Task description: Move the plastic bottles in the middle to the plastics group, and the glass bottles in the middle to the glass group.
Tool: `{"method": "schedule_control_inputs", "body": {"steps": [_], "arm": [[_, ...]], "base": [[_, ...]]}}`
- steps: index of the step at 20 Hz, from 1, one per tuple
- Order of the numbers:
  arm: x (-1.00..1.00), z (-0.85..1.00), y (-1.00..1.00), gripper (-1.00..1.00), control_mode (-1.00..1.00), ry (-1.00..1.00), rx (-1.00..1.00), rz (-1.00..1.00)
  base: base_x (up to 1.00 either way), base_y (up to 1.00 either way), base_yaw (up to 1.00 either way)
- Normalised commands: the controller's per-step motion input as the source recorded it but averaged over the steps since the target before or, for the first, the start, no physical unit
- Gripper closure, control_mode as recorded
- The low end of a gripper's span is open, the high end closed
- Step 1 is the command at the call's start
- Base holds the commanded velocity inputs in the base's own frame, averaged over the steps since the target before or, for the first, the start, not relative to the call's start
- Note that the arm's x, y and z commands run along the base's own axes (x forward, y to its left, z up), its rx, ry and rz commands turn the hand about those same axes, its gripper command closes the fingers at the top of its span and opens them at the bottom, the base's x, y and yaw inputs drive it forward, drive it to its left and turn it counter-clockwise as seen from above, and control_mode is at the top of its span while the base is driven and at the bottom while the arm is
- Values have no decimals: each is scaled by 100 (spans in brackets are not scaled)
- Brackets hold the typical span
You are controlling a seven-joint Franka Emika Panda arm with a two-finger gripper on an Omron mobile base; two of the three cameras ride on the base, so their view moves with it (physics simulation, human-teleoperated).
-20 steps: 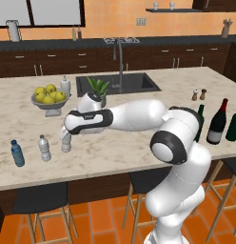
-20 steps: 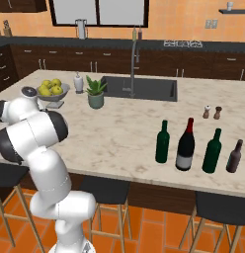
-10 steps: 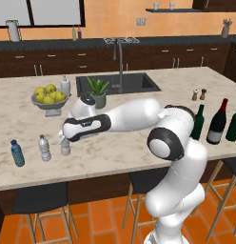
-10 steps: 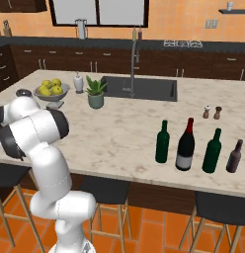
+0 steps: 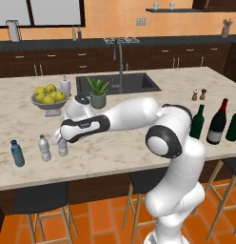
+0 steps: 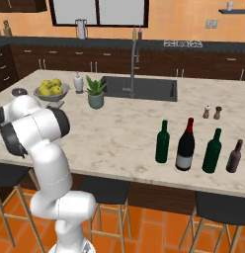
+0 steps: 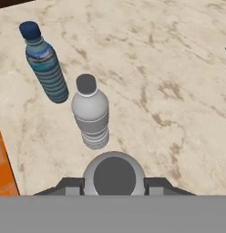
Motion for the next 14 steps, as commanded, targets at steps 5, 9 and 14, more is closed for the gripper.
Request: {"method": "schedule_control_inputs", "body": {"steps": [5, 9, 14], "arm": [[0, -38, 0, 100, -100, 0, 0, 0], [0, -25, 0, 100, -100, 0, 0, 0], [1, -21, 0, 100, -100, -1, 0, 0]], "base": [[0, 0, 0], [0, 0, 0], [0, 0, 0]]}}
